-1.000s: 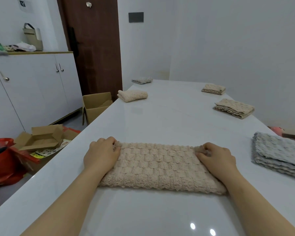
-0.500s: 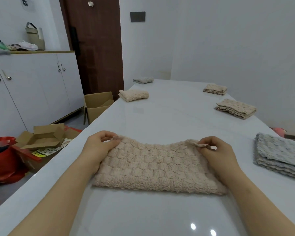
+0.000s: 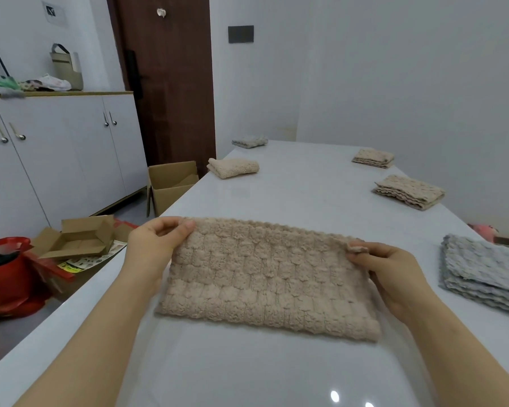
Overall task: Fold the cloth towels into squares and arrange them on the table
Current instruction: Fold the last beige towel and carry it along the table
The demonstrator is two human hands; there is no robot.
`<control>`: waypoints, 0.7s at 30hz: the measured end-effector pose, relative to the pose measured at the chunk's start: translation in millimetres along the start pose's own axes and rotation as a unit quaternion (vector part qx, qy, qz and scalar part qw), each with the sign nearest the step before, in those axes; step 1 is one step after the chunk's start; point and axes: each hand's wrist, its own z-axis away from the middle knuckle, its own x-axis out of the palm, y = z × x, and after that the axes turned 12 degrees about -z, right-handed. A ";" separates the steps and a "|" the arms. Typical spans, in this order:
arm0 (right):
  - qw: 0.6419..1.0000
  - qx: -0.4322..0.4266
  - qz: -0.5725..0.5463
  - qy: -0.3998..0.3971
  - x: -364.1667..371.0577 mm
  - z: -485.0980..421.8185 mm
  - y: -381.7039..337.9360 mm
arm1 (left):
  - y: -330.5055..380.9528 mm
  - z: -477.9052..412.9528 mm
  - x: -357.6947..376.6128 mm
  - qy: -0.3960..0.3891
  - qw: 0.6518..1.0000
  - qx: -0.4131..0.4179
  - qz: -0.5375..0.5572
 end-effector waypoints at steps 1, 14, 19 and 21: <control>1.000 -0.020 0.002 0.002 -0.9 -1.2 -0.6 | 0.9 0.4 -0.8 0.004 1.000 0.010 0.001; 0.993 -0.089 -0.070 0.019 4.6 2.3 -10.8 | 10.4 9.8 -0.7 0.042 0.993 0.068 -0.089; 0.996 -0.074 -0.045 0.026 5.2 3.6 -12.6 | 13.0 10.6 -2.1 -0.028 0.998 -0.060 -0.022; 0.998 -0.055 -0.021 0.034 3.9 2.3 -11.3 | 11.6 10.9 -2.4 -0.126 0.981 -0.145 0.007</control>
